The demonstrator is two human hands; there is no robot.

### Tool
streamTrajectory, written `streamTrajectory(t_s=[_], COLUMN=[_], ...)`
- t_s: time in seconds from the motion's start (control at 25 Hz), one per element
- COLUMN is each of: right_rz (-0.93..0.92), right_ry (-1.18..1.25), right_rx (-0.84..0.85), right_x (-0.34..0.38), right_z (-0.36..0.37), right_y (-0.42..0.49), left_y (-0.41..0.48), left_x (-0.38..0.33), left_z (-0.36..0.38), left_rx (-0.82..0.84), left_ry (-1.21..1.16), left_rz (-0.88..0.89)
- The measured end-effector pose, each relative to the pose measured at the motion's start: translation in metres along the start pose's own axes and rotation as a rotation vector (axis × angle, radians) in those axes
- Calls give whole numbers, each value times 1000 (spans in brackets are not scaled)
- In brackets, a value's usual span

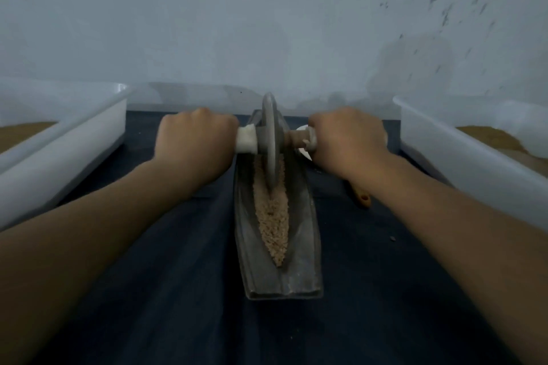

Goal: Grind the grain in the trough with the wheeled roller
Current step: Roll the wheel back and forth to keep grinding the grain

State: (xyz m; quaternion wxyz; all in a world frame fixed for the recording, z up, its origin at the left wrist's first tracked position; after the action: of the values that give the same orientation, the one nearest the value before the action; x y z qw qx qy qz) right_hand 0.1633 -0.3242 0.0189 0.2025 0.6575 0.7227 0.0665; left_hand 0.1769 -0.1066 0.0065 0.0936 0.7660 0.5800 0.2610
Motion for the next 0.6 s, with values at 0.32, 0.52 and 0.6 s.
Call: streamTrajectory(t_s=[0.32, 0.52, 0.6], right_rz=[-59, -175, -85], right_ry=[-38, -24, -85], right_rx=[-131, -171, -87], right_x=[-4, -6, 1], right_z=[-14, -29, -18], right_y=[-67, -78, -48], left_y=[-45, -55, -36], left_x=[3, 13, 8], left_z=[-31, -34, -14], left_rx=[-112, -61, -12], left_ry=[90, 37, 65], left_rz=[159, 163, 97])
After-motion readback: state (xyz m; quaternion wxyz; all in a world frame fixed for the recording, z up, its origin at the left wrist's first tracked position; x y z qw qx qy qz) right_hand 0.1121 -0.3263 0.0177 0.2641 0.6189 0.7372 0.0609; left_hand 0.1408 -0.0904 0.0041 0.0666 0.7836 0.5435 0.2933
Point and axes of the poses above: each hand's wrist, its own y-axis towards the middle knuckle, its own z-axis out of the palm, x = y × z, the point moved 2 cm from there along y, towards the middle knuckle, and after that the axes turned 8 degrees about x, right-handed, at the moved point
